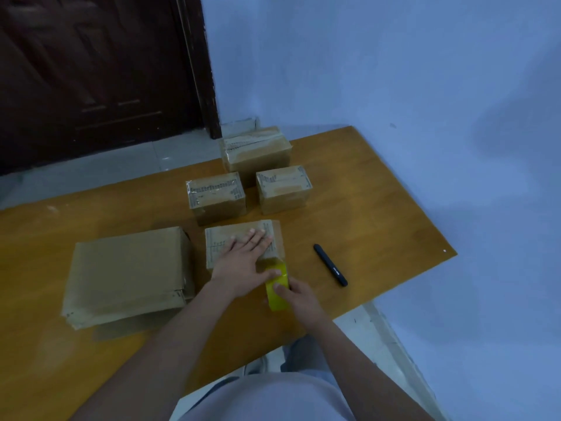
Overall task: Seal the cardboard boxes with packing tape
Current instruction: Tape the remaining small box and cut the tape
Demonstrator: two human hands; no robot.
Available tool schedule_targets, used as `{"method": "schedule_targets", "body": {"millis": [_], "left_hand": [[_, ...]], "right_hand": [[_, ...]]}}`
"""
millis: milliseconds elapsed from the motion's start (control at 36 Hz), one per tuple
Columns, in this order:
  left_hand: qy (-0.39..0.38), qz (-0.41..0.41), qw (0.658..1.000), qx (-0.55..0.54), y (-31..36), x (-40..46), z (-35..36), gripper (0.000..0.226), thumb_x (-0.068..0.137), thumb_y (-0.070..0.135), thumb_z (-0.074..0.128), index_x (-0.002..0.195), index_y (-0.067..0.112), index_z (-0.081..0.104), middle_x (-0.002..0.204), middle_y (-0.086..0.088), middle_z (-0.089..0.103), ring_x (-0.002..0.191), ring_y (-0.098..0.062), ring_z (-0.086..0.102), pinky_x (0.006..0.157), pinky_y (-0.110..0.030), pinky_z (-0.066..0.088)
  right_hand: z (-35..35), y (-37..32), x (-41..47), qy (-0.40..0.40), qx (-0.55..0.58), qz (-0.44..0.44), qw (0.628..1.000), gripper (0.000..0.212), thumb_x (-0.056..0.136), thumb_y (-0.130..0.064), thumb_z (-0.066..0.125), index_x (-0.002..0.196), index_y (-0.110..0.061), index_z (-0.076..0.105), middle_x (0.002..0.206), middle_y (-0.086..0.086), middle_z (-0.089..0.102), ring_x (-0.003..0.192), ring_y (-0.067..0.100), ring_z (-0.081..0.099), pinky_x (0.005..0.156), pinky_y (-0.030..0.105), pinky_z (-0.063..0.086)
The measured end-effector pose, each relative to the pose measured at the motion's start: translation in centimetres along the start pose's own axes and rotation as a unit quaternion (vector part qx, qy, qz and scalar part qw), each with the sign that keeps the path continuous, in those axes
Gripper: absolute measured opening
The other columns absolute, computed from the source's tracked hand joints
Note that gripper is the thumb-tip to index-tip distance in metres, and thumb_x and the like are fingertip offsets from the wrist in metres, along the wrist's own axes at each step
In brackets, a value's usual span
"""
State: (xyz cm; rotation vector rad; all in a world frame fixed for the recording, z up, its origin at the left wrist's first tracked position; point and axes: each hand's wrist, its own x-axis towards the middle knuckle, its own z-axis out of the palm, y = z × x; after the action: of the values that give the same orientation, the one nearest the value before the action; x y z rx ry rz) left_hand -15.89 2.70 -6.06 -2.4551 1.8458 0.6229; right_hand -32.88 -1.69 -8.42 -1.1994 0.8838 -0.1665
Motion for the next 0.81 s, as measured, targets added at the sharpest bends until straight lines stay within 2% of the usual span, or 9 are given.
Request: {"method": "schedule_targets", "body": {"millis": [111, 250, 361, 472, 528, 611, 639, 694, 806], "left_hand": [[0.007, -0.003, 1.0, 0.026, 0.2, -0.2, 0.3, 0.093, 0.083, 0.077, 0.034, 0.151, 0.032, -0.01, 0.158, 0.011, -0.015, 0.145, -0.008, -0.016, 0.117, -0.038, -0.011], [0.017, -0.007, 0.999, 0.034, 0.4, -0.5, 1.1, 0.098, 0.081, 0.078, 0.037, 0.145, 0.032, -0.022, 0.153, 0.011, -0.026, 0.139, -0.008, -0.027, 0.113, -0.037, -0.019], [0.034, -0.012, 0.999, 0.034, 0.4, -0.4, 1.6, 0.098, 0.081, 0.079, 0.034, 0.141, 0.032, -0.027, 0.148, 0.011, -0.031, 0.138, -0.008, -0.029, 0.116, -0.041, -0.017], [0.034, -0.009, 0.999, 0.031, 0.4, -0.3, 1.7, 0.098, 0.08, 0.08, 0.033, 0.14, 0.032, -0.028, 0.148, 0.011, -0.032, 0.138, -0.009, -0.03, 0.116, -0.041, -0.016], [0.034, -0.01, 0.999, 0.032, 0.3, -0.2, 1.7, 0.099, 0.079, 0.081, 0.033, 0.14, 0.032, -0.028, 0.147, 0.01, -0.033, 0.139, -0.01, -0.029, 0.116, -0.041, -0.016], [0.035, -0.01, 0.999, 0.031, 0.3, -0.3, 1.7, 0.1, 0.08, 0.081, 0.035, 0.14, 0.032, -0.028, 0.147, 0.011, -0.032, 0.138, -0.009, -0.03, 0.116, -0.041, -0.016], [0.035, -0.009, 0.999, 0.027, 0.4, -0.3, 1.7, 0.1, 0.079, 0.081, 0.035, 0.14, 0.032, -0.028, 0.147, 0.011, -0.032, 0.138, -0.008, -0.029, 0.116, -0.04, -0.016], [0.036, -0.008, 0.999, 0.026, 0.4, -0.3, 1.6, 0.1, 0.079, 0.081, 0.035, 0.14, 0.031, -0.027, 0.147, 0.012, -0.032, 0.138, -0.008, -0.029, 0.115, -0.04, -0.017], [0.039, -0.01, 0.999, 0.027, 0.2, -0.4, 1.7, 0.102, 0.079, 0.081, 0.035, 0.146, 0.03, -0.022, 0.151, 0.011, -0.028, 0.139, -0.008, -0.028, 0.116, -0.04, -0.016]], "right_hand": [[0.1, 1.1, -0.1, 0.019, 0.056, 0.052, 0.997, 0.021, 0.097, -0.02, 0.05, 0.101, -0.002, 0.06, 0.075, 0.008, 0.07, 0.064, 0.017, 0.068, 0.063, 0.028, 0.055], [0.0, 1.5, -0.6, 0.043, -0.039, 0.03, 0.998, 0.031, 0.099, -0.027, 0.047, 0.109, -0.002, 0.061, 0.079, 0.001, 0.067, 0.063, 0.003, 0.066, 0.058, 0.016, 0.049], [-0.5, 1.5, -0.6, 0.05, -0.075, 0.012, 0.996, 0.026, 0.099, -0.027, 0.047, 0.101, -0.005, 0.061, 0.073, -0.005, 0.061, 0.058, -0.004, 0.06, 0.055, 0.01, 0.043], [-1.0, 1.6, -0.3, 0.101, -0.168, 0.015, 0.981, 0.037, 0.096, -0.044, 0.045, 0.103, -0.011, 0.06, 0.084, -0.003, 0.059, 0.074, 0.006, 0.055, 0.061, 0.012, 0.04], [-1.7, 1.6, 0.4, 0.208, -0.215, 0.01, 0.954, 0.039, 0.096, -0.044, 0.046, 0.115, -0.012, 0.054, 0.106, 0.0, 0.057, 0.097, 0.013, 0.055, 0.076, 0.018, 0.042], [-3.8, 1.1, 2.0, 0.376, -0.363, 0.03, 0.852, 0.051, 0.094, -0.036, 0.052, 0.133, -0.005, 0.04, 0.137, 0.012, 0.034, 0.128, 0.029, 0.032, 0.103, 0.037, 0.032], [-4.5, 0.7, 2.5, 0.387, -0.383, 0.054, 0.837, 0.054, 0.094, -0.035, 0.053, 0.136, -0.005, 0.035, 0.142, 0.013, 0.027, 0.132, 0.031, 0.026, 0.106, 0.04, 0.03], [-5.8, 0.5, 3.5, 0.357, -0.404, 0.106, 0.836, 0.055, 0.094, -0.036, 0.052, 0.138, -0.008, 0.033, 0.146, 0.011, 0.021, 0.135, 0.031, 0.021, 0.108, 0.044, 0.028], [-7.3, 1.0, 4.3, 0.287, -0.479, 0.149, 0.816, 0.04, 0.096, -0.034, 0.048, 0.128, -0.012, 0.04, 0.141, 0.011, 0.028, 0.13, 0.031, 0.028, 0.105, 0.045, 0.034]]}}
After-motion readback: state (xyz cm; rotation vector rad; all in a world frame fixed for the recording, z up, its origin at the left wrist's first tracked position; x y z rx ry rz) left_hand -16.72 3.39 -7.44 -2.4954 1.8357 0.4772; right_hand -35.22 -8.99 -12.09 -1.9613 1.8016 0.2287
